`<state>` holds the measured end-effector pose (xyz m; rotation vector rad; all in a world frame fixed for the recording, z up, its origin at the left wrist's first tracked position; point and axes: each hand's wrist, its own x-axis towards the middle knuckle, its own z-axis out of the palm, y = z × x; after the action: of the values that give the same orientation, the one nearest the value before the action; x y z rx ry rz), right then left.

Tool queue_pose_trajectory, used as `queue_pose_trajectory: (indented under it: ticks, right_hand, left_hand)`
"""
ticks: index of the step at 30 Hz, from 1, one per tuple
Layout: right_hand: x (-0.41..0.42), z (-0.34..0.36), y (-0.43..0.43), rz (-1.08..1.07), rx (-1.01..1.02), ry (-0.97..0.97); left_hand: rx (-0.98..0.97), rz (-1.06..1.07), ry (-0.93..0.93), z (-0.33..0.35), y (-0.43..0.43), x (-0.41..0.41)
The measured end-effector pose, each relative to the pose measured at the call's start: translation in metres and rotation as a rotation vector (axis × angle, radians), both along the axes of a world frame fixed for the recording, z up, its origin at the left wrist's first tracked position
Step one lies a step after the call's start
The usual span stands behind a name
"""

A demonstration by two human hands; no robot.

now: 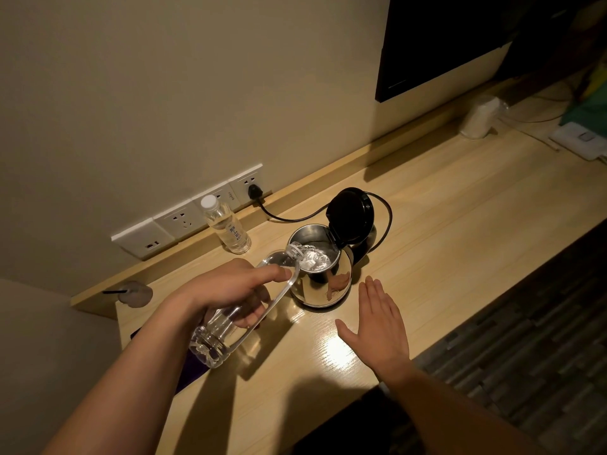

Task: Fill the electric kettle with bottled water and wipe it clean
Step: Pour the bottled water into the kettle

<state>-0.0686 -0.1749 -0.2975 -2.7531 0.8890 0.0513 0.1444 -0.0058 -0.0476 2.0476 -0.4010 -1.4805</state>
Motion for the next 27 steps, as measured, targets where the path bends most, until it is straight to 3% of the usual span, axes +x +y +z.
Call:
queue_pose_trajectory:
  ticks: [27]
  right_hand:
    - [0.0002, -0.0005, 0.0001, -0.007, 0.007, 0.0]
  left_hand:
    - [0.046, -0.031, 0.026, 0.0062, -0.0005, 0.0066]
